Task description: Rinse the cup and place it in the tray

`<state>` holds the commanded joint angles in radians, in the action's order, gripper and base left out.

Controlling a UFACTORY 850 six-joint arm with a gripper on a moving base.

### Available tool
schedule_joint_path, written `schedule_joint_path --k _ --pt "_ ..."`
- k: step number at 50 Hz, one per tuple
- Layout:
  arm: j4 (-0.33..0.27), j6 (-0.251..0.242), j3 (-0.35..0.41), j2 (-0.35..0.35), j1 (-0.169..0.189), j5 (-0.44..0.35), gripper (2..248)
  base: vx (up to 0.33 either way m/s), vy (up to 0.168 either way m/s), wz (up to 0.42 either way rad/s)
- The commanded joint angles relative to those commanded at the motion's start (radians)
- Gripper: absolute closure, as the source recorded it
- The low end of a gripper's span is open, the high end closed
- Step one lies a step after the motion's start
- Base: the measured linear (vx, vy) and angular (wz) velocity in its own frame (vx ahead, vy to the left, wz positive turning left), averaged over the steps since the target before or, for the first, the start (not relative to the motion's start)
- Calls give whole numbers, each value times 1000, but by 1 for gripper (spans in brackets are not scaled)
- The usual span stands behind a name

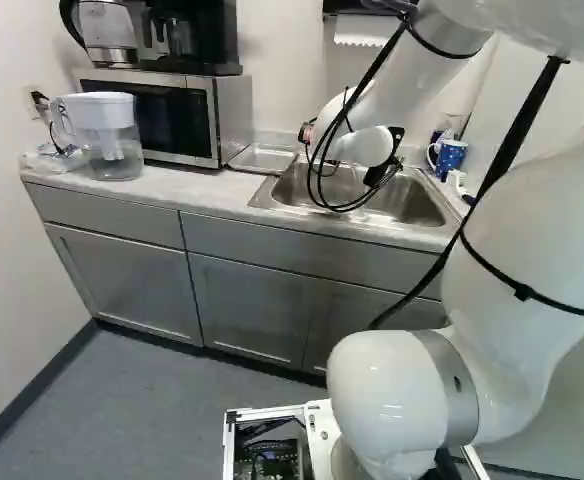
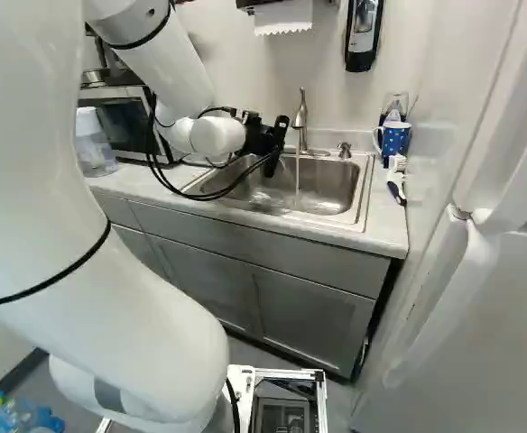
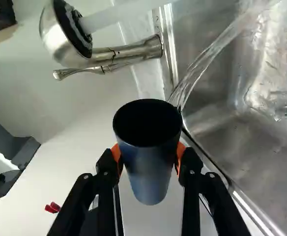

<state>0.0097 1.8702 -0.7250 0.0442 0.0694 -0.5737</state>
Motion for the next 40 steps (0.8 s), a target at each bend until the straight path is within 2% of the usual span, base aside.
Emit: schedule_joint_path --k 26,31,40 --pt "0 -2 0 0 0 0 127 0 0 0" --pt "0 -32 0 0 0 0 127 0 0 0" --pt "0 -117 0 0 0 0 127 0 0 0"
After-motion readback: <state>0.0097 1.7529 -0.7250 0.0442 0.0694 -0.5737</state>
